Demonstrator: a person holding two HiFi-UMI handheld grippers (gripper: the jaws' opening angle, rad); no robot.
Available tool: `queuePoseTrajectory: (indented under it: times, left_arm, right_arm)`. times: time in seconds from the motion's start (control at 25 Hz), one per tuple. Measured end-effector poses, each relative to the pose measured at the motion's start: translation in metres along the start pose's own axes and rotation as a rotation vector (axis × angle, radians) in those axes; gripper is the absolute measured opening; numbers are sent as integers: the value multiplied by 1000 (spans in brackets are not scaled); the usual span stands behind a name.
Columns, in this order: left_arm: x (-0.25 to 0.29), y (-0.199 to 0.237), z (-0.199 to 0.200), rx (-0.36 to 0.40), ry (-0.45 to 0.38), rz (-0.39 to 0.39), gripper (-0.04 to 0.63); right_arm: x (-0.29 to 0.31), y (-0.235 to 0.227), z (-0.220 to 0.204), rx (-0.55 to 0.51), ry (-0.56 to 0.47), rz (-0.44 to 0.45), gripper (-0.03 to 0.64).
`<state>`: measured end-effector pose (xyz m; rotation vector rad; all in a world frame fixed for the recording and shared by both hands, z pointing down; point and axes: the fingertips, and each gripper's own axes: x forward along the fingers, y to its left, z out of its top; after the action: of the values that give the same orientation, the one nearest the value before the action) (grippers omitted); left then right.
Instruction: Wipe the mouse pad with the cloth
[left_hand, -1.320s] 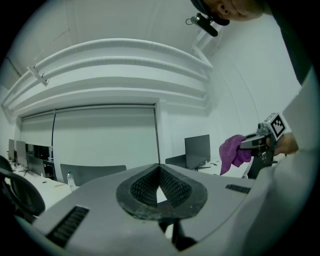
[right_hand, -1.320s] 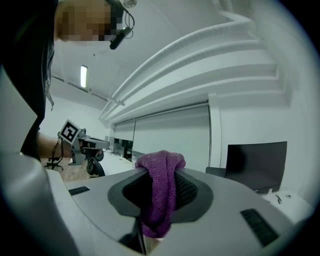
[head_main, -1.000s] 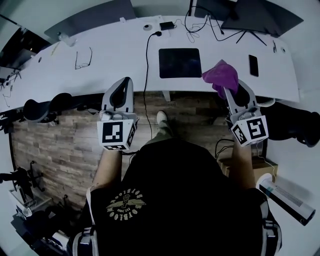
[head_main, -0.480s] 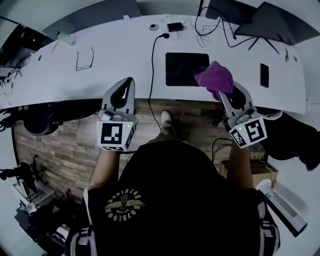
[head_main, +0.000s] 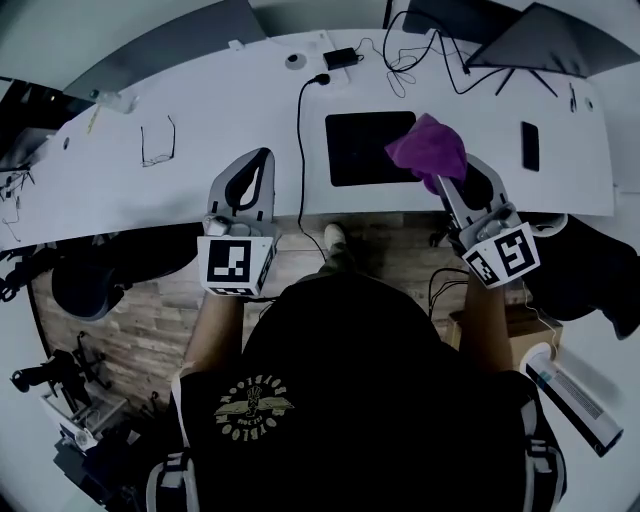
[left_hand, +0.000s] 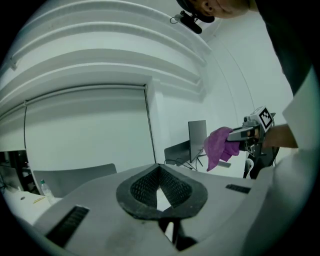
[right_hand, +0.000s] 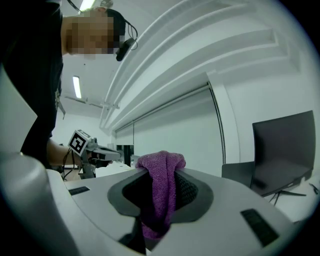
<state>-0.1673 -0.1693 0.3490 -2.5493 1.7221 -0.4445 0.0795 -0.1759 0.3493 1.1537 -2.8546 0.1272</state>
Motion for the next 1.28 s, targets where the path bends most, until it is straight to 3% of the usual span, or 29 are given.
queuePoseTrajectory:
  times: [0.44,0.56,0.68,1.0,1.28]
  left_arm:
    - [43,34,4,-75,-46,-63,2]
    - [51,38,-3,-90,-31,-77,2]
    - [59,41,-2,-108,-43,-81,2]
    - [65,29,-19,-92,-12,-90,2]
    - [71,37,-37,-116,40,-45,2]
  right_arm:
    - [30,-19,48,-128,36,-87,92]
    - [38,-16,63,-115,11,-85,92]
    - [49,-9,58,-166,55,-69,92]
    - [80,12,0,-160,174,61,92]
    - [121,21,-52,-120,287,218,92]
